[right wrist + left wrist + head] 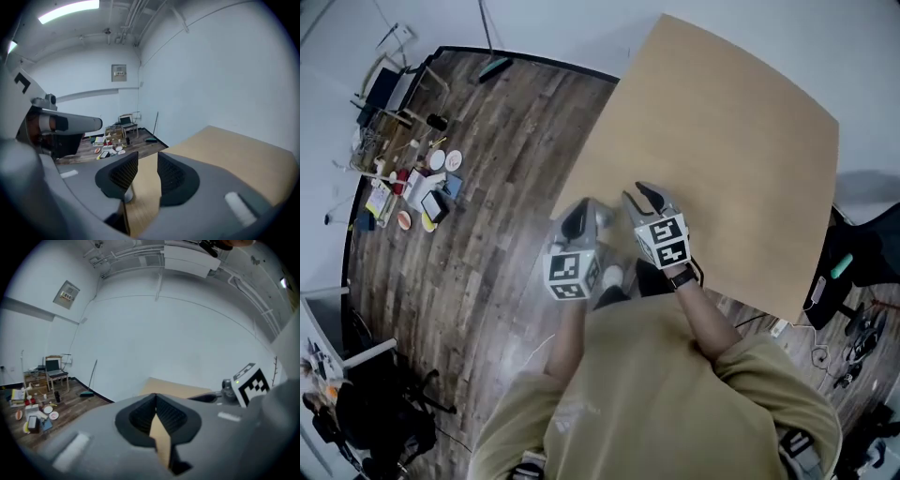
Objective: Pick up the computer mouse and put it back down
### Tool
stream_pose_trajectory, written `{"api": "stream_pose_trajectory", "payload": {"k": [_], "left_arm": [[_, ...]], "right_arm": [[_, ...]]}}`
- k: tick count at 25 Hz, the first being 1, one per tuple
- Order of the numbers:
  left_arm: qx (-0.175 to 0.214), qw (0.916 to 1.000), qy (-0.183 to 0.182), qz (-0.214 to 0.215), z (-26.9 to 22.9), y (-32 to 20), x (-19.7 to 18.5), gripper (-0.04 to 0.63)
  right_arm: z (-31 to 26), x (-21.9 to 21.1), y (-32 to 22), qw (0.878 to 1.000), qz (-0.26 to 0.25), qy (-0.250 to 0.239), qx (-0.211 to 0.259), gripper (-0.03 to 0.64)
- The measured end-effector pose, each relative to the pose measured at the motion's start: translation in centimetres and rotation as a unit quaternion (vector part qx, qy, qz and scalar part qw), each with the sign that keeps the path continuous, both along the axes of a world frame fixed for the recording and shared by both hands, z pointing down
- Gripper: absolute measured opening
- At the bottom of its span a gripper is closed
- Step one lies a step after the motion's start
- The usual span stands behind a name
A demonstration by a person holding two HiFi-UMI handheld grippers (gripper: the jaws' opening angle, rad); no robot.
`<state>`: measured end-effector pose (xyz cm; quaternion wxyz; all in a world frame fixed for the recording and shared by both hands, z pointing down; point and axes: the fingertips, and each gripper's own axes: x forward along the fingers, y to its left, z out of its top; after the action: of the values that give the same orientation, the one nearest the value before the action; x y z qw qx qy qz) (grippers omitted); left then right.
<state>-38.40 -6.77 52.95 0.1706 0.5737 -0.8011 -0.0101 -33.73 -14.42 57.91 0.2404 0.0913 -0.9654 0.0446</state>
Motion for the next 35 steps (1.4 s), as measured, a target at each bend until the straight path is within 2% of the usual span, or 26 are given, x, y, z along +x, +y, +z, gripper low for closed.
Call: {"api": "stream_pose_trajectory", "payload": {"k": [2, 5, 8, 10, 17, 21, 24, 26, 35], "left_arm": [[0.008, 0.9992, -0.008, 0.037, -1.5, -1.7, 1.7, 0.002], [0.018, 0.995, -0.021, 0.096, -3.4, -4.3, 4.9, 0.002], [0.041, 0.9876, -0.036, 0.147, -5.6, -6.2, 8.0, 0.002], [0.058, 0.9813, -0.044, 0.178, -7.0, -7.2, 10.4, 0.002], [0.096, 0.9551, -0.052, 0.275, -9.5, -7.9, 19.5, 0.002], [0.1, 0.9438, -0.049, 0.311, -9.8, -7.8, 24.5, 0.002], [0.101, 0.9395, -0.053, 0.323, -10.1, -8.1, 27.3, 0.002], [0.101, 0.9397, -0.055, 0.322, -10.2, -8.4, 28.8, 0.002], [0.09, 0.9503, -0.06, 0.292, -10.5, -10.2, 37.2, 0.002]], "right_arm": [[-2.6, 2.3, -1.3, 0.999, 0.038, -0.028, 0.006, 0.133], [-6.6, 6.3, -3.1, 0.991, 0.105, -0.079, 0.026, 0.056], [-9.9, 10.5, -4.1, 0.977, 0.17, -0.12, 0.047, 0.01], [-11.5, 13.7, -4.6, 0.965, 0.213, -0.14, 0.059, 0.006], [-14.6, 24.5, -3.7, 0.922, 0.339, -0.154, 0.11, 0.006], [-14.8, 29.9, -3.3, 0.905, 0.381, -0.153, 0.117, 0.006], [-14.9, 32.6, -3.7, 0.9, 0.39, -0.155, 0.117, 0.006], [-15.1, 34.0, -3.9, 0.901, 0.386, -0.158, 0.119, 0.006], [-16.3, 43.2, -5.6, 0.91, 0.36, -0.166, 0.123, 0.006]]}}
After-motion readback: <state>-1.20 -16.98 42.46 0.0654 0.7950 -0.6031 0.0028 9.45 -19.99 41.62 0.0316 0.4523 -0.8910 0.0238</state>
